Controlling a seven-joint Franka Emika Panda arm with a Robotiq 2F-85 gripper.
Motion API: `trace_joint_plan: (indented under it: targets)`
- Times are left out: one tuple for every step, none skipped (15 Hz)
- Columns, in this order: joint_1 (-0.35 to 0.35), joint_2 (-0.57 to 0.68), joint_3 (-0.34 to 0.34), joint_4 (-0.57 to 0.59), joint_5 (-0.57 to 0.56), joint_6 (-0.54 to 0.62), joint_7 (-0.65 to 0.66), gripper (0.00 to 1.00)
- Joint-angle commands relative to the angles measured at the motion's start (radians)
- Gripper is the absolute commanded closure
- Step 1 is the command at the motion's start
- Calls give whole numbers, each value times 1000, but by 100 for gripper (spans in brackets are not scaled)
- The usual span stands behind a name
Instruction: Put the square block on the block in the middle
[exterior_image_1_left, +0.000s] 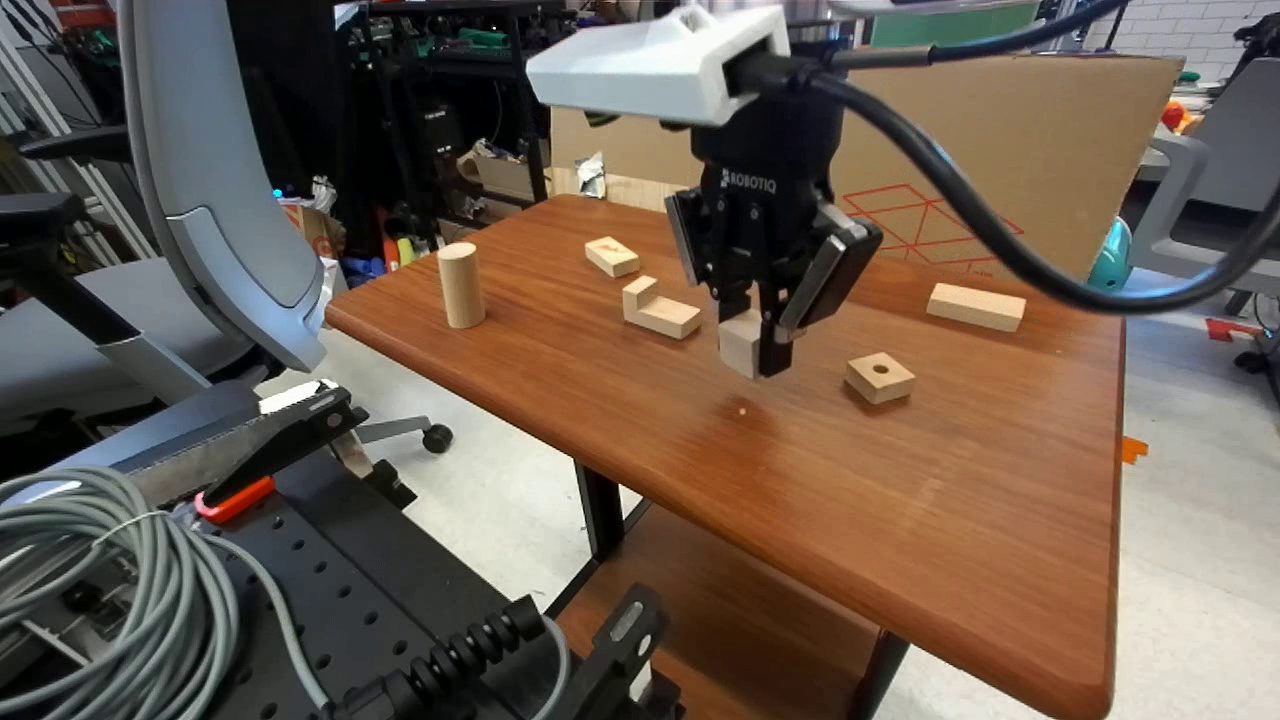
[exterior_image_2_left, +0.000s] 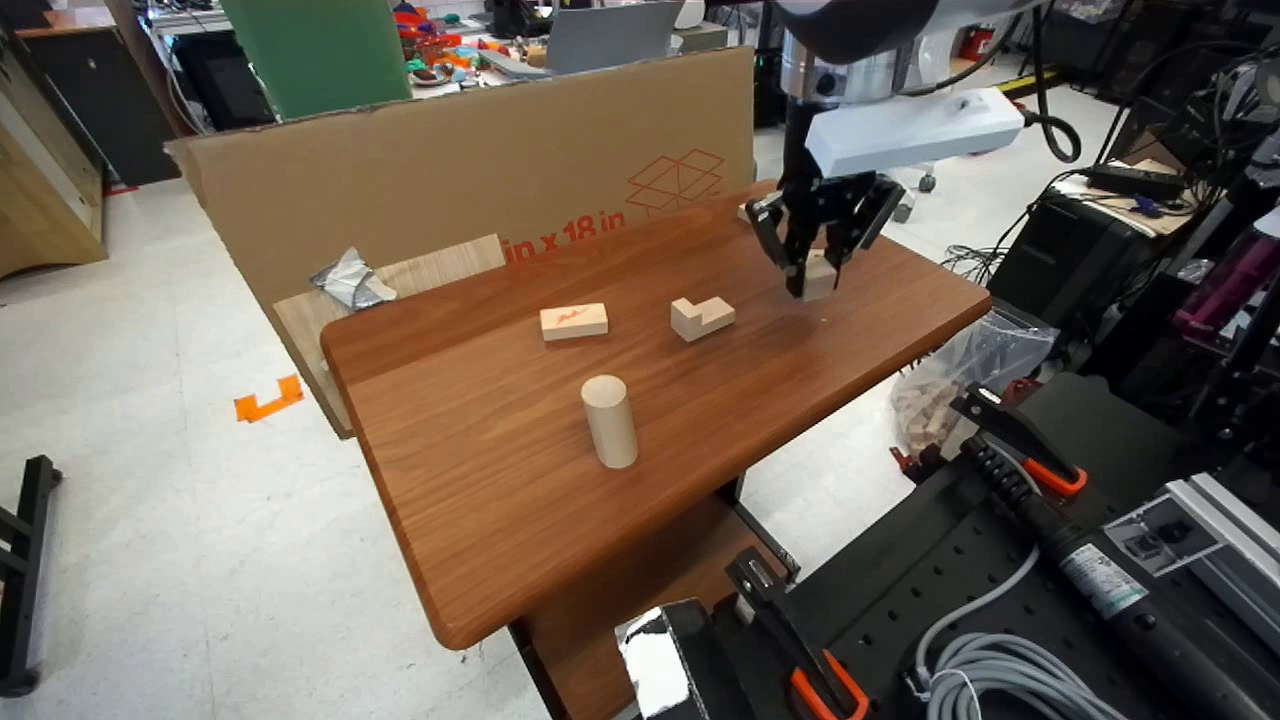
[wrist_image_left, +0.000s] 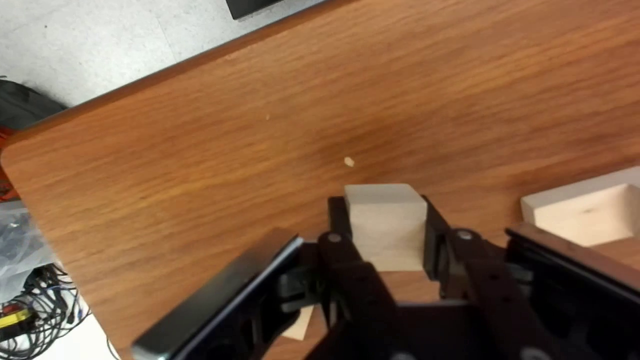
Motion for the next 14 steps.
trace_joint_plan:
  targets:
    - [22,-82,0,-20,-17,-23,21,91]
    - [26,-86,2,-13,-20,-26,25,91]
    - [31,-83,3,-1,-23,-33,33,91]
    - [35,-80,7,9,-22,-40,33,91]
    - [36,-76,13,20,-16,-49,29,91]
    - [39,-71,16,28,-15,-51,32,91]
    - [42,-67,20,36,-13,-57,33,91]
    - [44,-63,25,45,-13,-63,33,91]
    - [47,-59,29,54,-15,-71,34,91]
    - [48,-55,33,63,-15,-80,32,91]
    - [49,-50,40,73,-12,-93,23,91]
    - [50,-43,45,82,-13,-101,16,91]
    - [52,-38,49,88,-16,-109,14,91]
    - [55,-27,54,99,-18,-119,13,91]
